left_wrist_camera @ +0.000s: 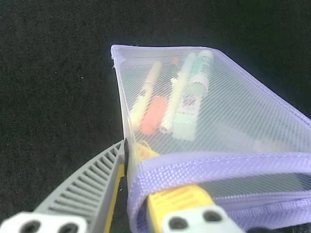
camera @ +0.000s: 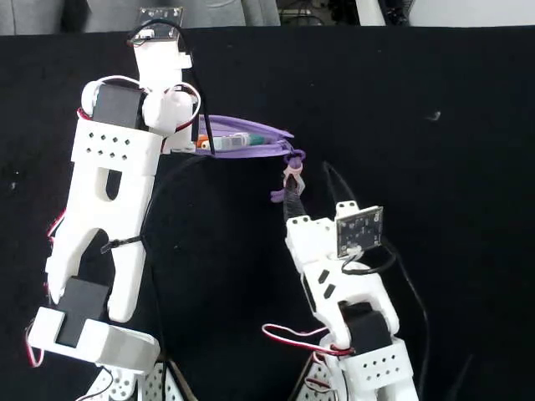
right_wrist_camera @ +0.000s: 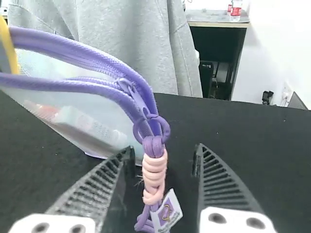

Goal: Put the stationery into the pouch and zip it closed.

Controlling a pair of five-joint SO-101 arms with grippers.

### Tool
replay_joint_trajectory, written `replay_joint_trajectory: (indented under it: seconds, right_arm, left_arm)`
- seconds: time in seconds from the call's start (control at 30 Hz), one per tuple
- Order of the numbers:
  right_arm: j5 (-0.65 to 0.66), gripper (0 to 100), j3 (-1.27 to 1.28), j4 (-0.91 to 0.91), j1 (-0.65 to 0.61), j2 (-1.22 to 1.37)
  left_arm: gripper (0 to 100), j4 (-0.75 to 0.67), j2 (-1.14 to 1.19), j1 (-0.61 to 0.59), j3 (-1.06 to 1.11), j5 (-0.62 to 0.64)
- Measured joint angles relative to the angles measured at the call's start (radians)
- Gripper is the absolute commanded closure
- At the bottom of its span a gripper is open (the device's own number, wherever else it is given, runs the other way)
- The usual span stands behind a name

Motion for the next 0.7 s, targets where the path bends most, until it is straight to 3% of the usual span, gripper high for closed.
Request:
replay_joint_trajectory:
  seconds: [0.47, 0.7]
  right_arm:
    - [0.000, 80.4, -0.021, 0.049, -0.003, 0.018]
    - [0.000, 80.4, -0.106, -0.006, -0.021, 0.270]
  left_arm:
    - [97, 0.000, 0.000, 0.000, 0.000, 0.000]
    - [97, 0.000, 0.000, 0.000, 0.000, 0.000]
